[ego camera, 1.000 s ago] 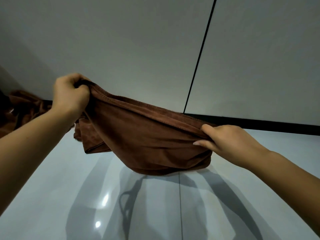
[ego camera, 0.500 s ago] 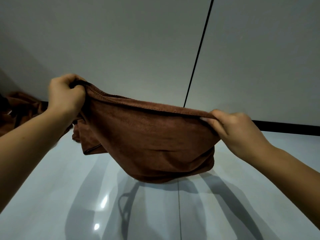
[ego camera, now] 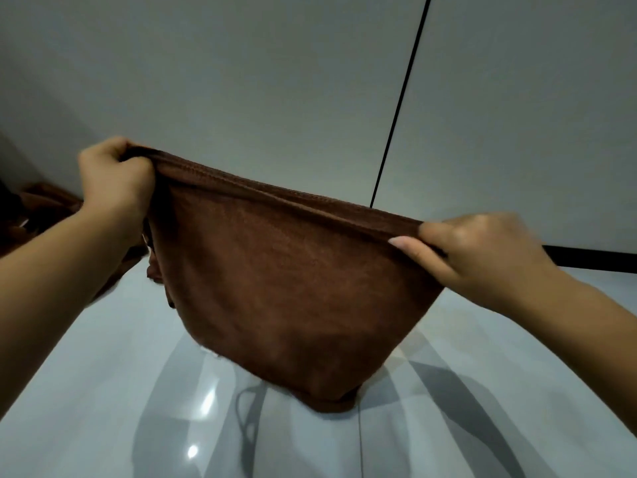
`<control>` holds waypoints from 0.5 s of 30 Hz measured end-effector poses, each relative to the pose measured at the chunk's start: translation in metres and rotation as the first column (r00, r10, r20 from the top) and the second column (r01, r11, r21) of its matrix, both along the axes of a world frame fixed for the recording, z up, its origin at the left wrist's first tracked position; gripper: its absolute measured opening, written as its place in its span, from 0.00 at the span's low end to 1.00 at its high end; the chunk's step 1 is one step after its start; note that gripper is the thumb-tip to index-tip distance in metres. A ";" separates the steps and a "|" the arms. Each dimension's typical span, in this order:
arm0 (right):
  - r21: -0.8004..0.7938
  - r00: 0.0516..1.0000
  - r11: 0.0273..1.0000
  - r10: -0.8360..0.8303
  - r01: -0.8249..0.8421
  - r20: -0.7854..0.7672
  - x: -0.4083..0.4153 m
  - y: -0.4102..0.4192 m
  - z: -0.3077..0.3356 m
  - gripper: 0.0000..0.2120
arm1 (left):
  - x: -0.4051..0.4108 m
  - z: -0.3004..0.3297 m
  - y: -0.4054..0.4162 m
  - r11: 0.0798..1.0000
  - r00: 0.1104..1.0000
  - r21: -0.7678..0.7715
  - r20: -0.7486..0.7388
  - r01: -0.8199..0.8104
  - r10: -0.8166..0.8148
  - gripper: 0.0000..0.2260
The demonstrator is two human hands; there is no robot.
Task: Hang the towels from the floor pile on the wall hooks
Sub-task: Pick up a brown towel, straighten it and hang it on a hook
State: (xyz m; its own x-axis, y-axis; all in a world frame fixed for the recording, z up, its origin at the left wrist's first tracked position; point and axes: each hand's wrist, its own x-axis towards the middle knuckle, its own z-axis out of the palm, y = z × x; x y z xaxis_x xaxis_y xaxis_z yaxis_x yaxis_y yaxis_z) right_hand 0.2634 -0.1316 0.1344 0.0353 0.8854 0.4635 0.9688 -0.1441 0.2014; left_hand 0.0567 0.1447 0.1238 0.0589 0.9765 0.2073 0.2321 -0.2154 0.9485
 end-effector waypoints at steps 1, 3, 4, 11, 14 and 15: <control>-0.019 1.000 1.000 -0.015 0.015 0.026 0.002 0.001 -0.005 0.23 | -0.001 0.001 0.000 0.998 0.998 -0.056 0.055 -0.027 0.030 0.17; -0.016 0.998 0.999 -0.034 0.035 0.049 0.006 0.004 -0.012 0.21 | -0.004 0.004 0.002 0.988 0.987 -0.147 0.140 -0.056 0.077 0.18; -0.018 0.998 0.999 -0.050 0.050 0.042 0.010 0.005 -0.014 0.21 | -0.004 0.005 0.002 0.983 0.982 -0.175 0.167 -0.054 0.084 0.18; 0.050 0.951 0.962 -0.258 0.270 -0.168 0.013 0.015 0.009 0.13 | -0.003 0.009 0.003 0.979 0.984 -0.203 0.176 0.010 0.027 0.18; 0.032 0.914 0.922 -0.379 0.387 -0.147 0.014 0.019 0.013 0.16 | 0.001 0.011 -0.001 0.981 0.977 -0.185 0.214 0.054 -0.013 0.18; 0.019 0.907 0.913 -0.402 0.408 -0.127 0.016 0.020 0.013 0.15 | 0.002 0.012 -0.002 0.982 0.975 -0.179 0.222 0.068 -0.028 0.18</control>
State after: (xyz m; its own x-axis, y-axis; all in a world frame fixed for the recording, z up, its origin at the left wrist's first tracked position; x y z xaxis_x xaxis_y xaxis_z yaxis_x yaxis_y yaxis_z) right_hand 0.2796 -0.1119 0.1472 0.4431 0.7620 0.4723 0.8415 -0.5352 0.0741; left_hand 0.0586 0.1425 0.1354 0.0800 0.9961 0.0374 0.0099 -0.0383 0.9992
